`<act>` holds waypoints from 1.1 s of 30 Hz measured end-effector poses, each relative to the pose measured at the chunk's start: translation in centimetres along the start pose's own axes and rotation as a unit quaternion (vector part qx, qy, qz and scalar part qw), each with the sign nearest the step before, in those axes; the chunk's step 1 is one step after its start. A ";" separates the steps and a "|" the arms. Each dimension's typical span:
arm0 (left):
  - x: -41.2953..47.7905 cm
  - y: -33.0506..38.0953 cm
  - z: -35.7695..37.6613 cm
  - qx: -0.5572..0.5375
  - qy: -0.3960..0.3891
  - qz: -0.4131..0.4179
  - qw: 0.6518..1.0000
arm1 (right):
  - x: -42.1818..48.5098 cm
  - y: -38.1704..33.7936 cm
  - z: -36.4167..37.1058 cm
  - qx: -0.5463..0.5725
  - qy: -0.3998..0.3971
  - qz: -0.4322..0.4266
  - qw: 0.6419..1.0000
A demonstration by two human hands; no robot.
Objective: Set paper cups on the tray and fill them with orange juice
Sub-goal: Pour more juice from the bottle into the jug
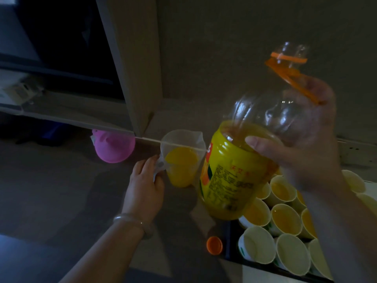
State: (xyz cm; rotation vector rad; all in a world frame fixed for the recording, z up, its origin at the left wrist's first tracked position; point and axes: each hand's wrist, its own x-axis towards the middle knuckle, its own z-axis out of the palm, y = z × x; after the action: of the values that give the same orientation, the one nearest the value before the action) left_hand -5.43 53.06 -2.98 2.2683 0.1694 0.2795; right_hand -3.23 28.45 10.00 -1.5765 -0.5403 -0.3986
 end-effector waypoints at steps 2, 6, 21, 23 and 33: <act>-0.6 0.0 -0.2 0.002 0.019 0.004 1.000 | 0.2 0.0 0.2 -0.012 0.021 -0.008 1.000; -2.1 -0.2 -0.3 0.005 0.036 0.005 0.999 | 0.7 0.5 0.4 -0.067 0.064 -0.023 0.995; -6.3 0.5 -0.3 0.023 0.045 -0.048 0.998 | 1.1 7.0 2.3 -0.271 0.111 -0.029 0.956; -6.4 0.6 -0.3 0.022 0.038 -0.048 0.998 | 1.1 8.1 2.8 -0.271 0.103 -0.024 0.957; -6.8 1.1 0.4 0.019 0.042 -0.030 0.998 | 1.4 11.8 4.5 -0.262 0.099 0.036 0.959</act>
State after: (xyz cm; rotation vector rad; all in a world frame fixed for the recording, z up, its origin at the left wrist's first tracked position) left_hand -11.86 50.58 -3.40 2.2863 0.2883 0.3442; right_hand 4.25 32.77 0.71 -2.0290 -0.2255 -0.6750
